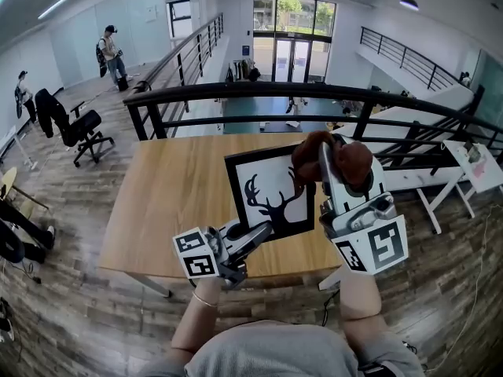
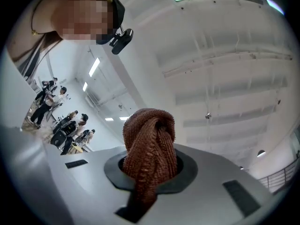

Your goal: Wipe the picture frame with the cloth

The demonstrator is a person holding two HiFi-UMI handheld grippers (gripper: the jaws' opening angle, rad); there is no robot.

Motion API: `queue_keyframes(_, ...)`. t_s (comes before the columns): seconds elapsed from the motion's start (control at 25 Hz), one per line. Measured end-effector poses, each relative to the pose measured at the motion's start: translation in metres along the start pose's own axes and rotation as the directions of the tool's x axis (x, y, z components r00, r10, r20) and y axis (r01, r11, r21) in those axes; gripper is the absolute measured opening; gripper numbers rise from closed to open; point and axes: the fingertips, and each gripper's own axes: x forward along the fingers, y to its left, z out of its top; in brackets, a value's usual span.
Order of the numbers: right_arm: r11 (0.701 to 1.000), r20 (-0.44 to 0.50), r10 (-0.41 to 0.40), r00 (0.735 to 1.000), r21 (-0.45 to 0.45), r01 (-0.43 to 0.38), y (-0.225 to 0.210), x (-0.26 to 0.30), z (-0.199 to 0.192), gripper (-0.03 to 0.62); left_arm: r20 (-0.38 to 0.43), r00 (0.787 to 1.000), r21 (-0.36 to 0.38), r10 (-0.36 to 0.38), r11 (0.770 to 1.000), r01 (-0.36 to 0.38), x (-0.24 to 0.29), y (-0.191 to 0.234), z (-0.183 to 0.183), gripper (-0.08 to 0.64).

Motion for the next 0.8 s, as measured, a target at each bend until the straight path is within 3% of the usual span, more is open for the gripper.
queue_keyframes(0.28, 0.995, -0.083, -0.027, 0.996, -0.099, 0.019, 0.004, 0.019, -0.032, 0.046, -0.004, 0.999, -0.02, -0.054, 0.998, 0.054, 0.0, -0.004, 0.002, 0.015)
queue_keyframes(0.4, 0.989, -0.115, -0.04, 0.993, -0.146, 0.023, 0.007, 0.018, -0.043, 0.046, -0.021, 0.999, -0.014, -0.041, 0.999, 0.041, -0.001, -0.002, 0.0, 0.015)
queue_keyframes(0.8, 0.989, -0.139, -0.067, 0.988, -0.137, 0.048, 0.004, -0.004, -0.057, 0.046, 0.012, 0.998, -0.028, -0.057, 0.998, 0.057, 0.0, -0.007, 0.003, 0.015)
